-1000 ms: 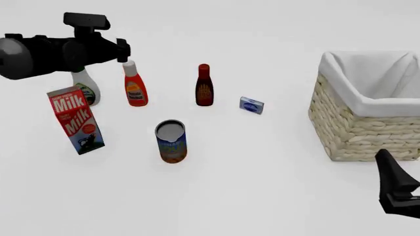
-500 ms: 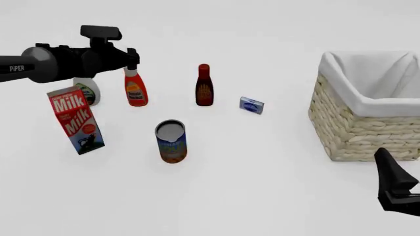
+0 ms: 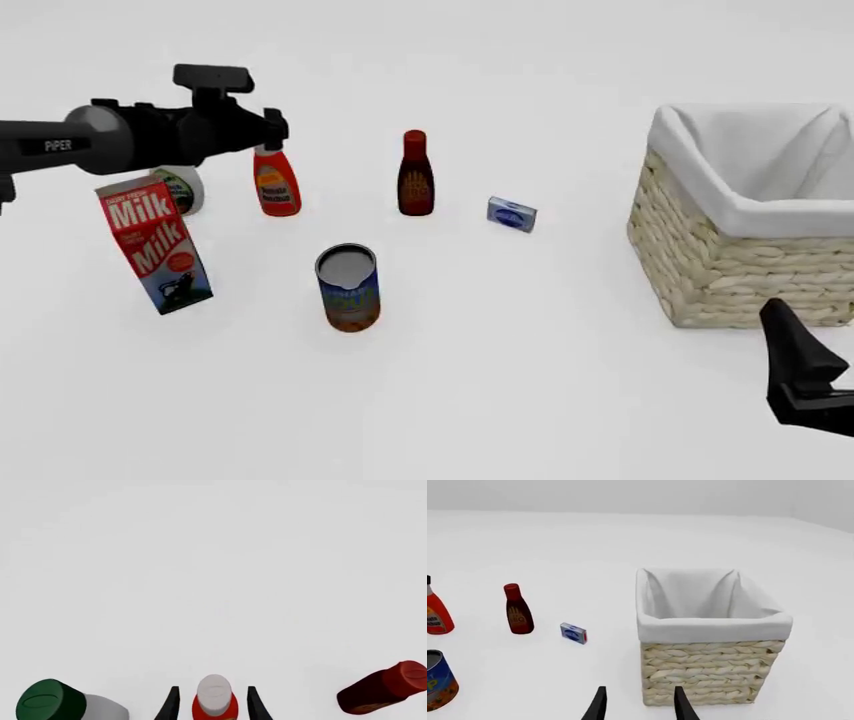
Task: Pick the ketchup and place it in the basket.
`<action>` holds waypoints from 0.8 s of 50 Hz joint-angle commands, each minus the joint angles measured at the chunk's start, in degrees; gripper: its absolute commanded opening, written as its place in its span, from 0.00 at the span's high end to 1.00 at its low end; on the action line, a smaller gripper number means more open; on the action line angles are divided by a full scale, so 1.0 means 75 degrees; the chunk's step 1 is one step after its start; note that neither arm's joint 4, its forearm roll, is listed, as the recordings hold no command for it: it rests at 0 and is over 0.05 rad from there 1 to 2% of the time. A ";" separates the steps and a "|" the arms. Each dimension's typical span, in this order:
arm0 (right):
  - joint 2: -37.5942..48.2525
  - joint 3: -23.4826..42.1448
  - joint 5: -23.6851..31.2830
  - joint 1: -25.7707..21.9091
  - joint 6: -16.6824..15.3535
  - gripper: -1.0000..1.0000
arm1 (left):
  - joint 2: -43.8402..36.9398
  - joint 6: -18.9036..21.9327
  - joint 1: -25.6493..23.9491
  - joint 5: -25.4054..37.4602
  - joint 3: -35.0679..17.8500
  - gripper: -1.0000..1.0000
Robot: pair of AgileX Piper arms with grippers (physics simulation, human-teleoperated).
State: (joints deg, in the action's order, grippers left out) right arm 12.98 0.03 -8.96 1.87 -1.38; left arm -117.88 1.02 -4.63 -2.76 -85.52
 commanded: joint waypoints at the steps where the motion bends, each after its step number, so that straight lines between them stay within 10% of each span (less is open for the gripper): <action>1: 0.0097 -0.0003 -0.0092 0.0040 0.0037 0.00 | -0.0189 0.0005 -0.0020 0.0009 -0.0149 0.00; 40: 0.0239 0.0004 -0.0202 0.0032 0.0037 0.00 | -0.0595 -0.0135 -0.0003 -0.0095 -0.0357 0.00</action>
State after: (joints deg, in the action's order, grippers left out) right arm 14.28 0.04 -10.08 2.13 -1.13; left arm -121.73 0.20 -4.61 -3.28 -87.97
